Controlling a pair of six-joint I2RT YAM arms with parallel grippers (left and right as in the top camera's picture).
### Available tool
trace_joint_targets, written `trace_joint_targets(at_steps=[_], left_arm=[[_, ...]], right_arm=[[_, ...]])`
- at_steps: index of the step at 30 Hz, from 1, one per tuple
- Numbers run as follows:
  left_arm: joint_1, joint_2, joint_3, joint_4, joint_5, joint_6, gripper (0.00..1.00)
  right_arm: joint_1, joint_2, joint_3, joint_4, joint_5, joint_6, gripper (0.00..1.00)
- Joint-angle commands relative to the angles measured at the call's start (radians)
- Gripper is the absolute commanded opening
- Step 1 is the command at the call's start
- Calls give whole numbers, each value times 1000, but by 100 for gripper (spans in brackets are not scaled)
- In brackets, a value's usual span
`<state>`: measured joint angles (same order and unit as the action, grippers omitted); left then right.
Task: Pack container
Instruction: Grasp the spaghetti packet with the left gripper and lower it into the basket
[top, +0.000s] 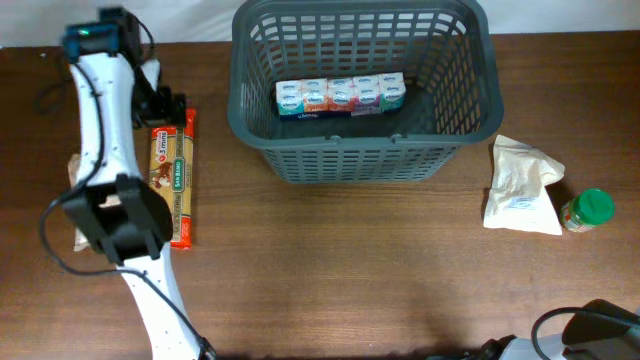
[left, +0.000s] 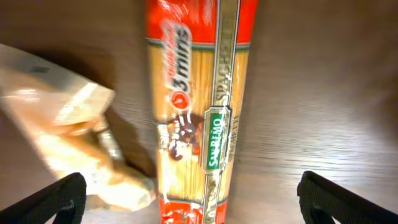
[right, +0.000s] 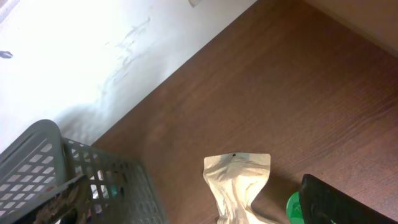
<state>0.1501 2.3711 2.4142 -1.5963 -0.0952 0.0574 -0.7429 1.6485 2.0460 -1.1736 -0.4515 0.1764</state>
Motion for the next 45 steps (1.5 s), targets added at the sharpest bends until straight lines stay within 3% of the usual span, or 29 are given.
trace_joint_targets(at_steps=[1, 13, 15, 16, 17, 18, 19, 26, 34, 41, 45], left_arm=[[11, 53, -83, 40, -42, 27, 99], [41, 128, -315, 233, -32, 76, 99], [41, 128, -321, 230, -24, 75, 82], [40, 128, -321, 227, -22, 75, 62], [40, 127, -321, 224, -22, 75, 51], [40, 127, -321, 221, -22, 75, 22], [40, 127, -319, 217, -18, 76, 4], [40, 127, -33, 90, 5, 75, 2], [5, 125, 733, -69, 8, 93, 2], [-100, -69, 724, 79, 28, 315, 2], [-204, -142, 723, 148, 27, 528, 2]], right_arm=[[-3, -3, 7, 3, -8, -3, 99], [-3, -3, 7, 3, -8, -3, 99], [-3, -3, 7, 3, -8, -3, 99], [-3, -3, 7, 3, -8, -3, 99], [-3, -3, 7, 3, -8, -3, 99], [-3, -3, 7, 3, -8, -3, 99], [-3, -3, 7, 3, -8, -3, 99], [-3, -3, 7, 3, -8, -3, 99], [-3, -3, 7, 3, -8, -3, 98], [-3, -3, 7, 3, -8, -3, 99], [-3, -3, 7, 3, -8, -3, 99]])
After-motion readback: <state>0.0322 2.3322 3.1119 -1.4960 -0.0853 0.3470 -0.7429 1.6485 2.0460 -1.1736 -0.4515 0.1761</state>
